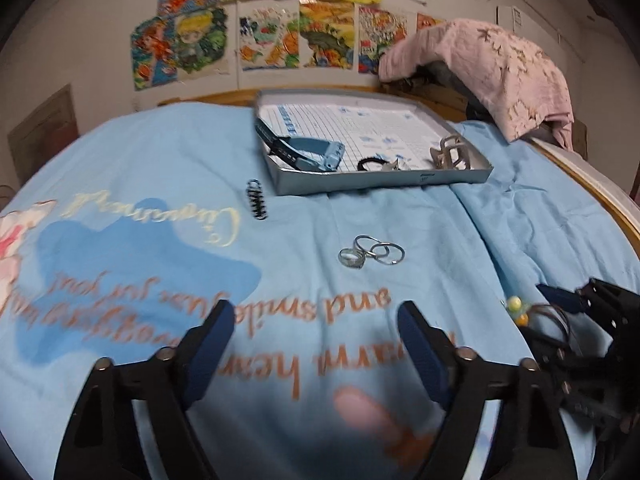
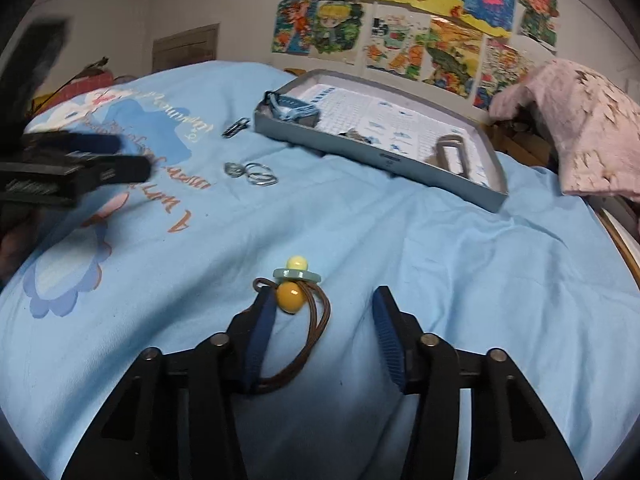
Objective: Organize jewelry
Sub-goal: 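Grasp the brown cord with yellow bead with the right tool while the left tool grasps silver rings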
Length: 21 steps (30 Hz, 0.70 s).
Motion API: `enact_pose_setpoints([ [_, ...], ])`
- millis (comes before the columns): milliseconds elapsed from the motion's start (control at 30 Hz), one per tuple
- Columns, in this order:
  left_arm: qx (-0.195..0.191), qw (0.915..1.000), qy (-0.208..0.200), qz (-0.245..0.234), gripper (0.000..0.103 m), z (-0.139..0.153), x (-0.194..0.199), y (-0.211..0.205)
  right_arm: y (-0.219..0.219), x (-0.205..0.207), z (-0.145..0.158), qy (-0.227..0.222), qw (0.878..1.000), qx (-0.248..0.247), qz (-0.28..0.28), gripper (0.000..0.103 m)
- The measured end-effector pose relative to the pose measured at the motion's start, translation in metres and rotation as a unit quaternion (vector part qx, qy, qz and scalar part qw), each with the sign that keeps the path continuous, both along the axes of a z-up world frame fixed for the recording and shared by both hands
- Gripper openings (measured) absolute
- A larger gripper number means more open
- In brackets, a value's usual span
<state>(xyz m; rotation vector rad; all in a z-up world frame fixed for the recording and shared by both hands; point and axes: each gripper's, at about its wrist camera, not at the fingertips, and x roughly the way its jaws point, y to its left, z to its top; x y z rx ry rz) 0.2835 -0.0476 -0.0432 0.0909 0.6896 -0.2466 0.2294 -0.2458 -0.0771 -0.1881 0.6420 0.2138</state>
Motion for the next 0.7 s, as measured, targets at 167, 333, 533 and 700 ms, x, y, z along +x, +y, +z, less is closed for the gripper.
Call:
enact_pose_setpoints([
  [167,0.010,0.9994,0.020,-0.026,0.070,-0.013,0.028,-0.012,-0.003,0.005,-0.003,0.014,0.999,0.027,0.014,0.038],
  [333,0.024,0.9983,0.027,-0.046,0.058,-0.023,0.042,-0.025,0.003,0.015,-0.008,0.020,0.999,0.024,0.029,0.038],
  [533,0.028,0.9972,0.024,-0.066,0.049,-0.027,0.054,-0.032,0.002,0.041,-0.012,0.031,0.999,0.026,0.019,0.030],
  [700,0.015,0.9970,0.029,-0.070,0.035,-0.033,0.062,-0.031,-0.005,0.066,-0.014,0.039,0.998,0.056,0.007,0.024],
])
